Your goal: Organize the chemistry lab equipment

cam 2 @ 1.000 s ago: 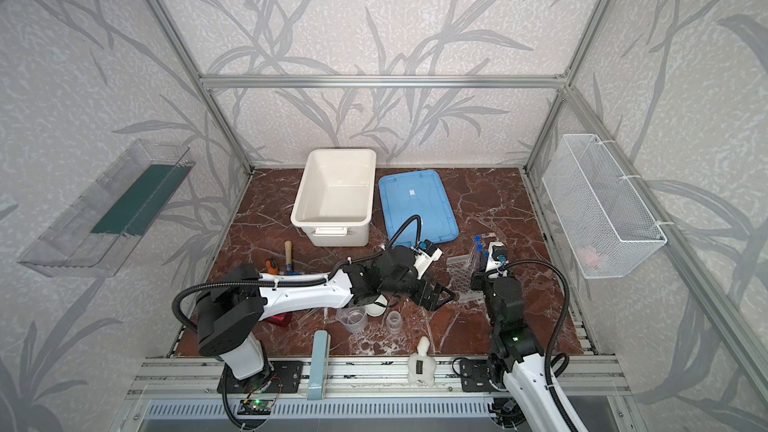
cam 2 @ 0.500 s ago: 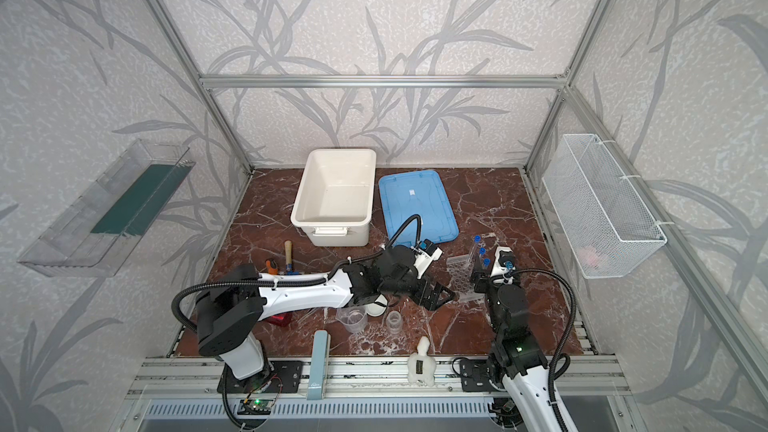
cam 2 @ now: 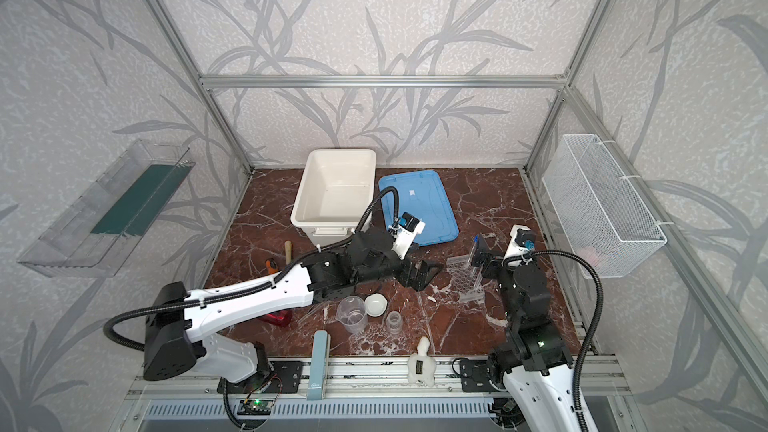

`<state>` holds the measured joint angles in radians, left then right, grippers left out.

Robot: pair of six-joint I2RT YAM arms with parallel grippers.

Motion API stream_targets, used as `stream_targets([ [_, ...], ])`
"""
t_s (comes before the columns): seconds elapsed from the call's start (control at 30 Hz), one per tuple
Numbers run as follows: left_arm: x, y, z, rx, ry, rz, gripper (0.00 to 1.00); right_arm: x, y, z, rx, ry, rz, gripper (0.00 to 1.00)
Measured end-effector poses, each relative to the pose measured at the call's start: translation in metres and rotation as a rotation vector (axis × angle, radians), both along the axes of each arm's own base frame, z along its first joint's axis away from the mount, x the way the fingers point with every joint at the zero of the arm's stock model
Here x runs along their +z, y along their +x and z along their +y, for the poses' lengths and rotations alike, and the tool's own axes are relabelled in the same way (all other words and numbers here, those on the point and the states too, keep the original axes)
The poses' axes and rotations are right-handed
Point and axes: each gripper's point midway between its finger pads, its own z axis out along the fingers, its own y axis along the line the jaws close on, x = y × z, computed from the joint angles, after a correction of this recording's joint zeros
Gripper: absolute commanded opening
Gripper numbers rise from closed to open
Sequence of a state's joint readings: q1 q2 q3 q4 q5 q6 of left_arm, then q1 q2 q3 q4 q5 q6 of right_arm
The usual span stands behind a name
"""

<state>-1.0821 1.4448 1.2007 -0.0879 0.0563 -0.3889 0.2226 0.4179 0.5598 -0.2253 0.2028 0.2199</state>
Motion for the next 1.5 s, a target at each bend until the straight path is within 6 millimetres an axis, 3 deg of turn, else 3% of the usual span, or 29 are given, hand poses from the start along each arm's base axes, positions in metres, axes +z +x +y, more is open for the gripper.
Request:
stream_targets([
  [0.23, 0.057, 0.022, 0.049, 0.115, 0.005, -0.116, 0.99, 0.051, 0.027, 0.044, 0.179, 0.055, 0.101, 0.99],
  [0.37, 0.066, 0.045, 0.086, 0.230, 0.031, -0.107, 0.99, 0.056, 0.025, 0.079, 0.294, 0.045, 0.139, 0.99],
  [0.43, 0.066, 0.070, 0.111, 0.315, 0.044, -0.073, 0.99, 0.050, 0.024, 0.097, 0.344, 0.026, 0.164, 0.99],
  [0.6, 0.054, 0.124, 0.173, 0.513, 0.084, 0.023, 0.99, 0.032, 0.029, 0.135, 0.418, -0.108, 0.217, 0.99],
  [0.73, 0.043, 0.146, 0.209, 0.596, 0.106, 0.074, 0.99, 0.018, 0.036, 0.167, 0.483, -0.239, 0.239, 0.99],
  [0.93, 0.027, 0.187, 0.275, 0.755, 0.133, 0.198, 0.99, -0.003, 0.053, 0.197, 0.567, -0.272, 0.236, 0.99],
  [1.1, -0.003, 0.204, 0.326, 0.899, 0.197, 0.314, 0.97, -0.011, 0.086, 0.241, 0.638, -0.259, 0.306, 0.99],
  [1.23, -0.016, 0.214, 0.346, 0.978, 0.254, 0.351, 0.86, -0.028, 0.096, 0.264, 0.689, -0.220, 0.359, 0.99],
  [1.5, -0.044, 0.246, 0.361, 1.049, 0.346, 0.389, 0.67, -0.045, 0.093, 0.270, 0.705, -0.174, 0.406, 0.99],
])
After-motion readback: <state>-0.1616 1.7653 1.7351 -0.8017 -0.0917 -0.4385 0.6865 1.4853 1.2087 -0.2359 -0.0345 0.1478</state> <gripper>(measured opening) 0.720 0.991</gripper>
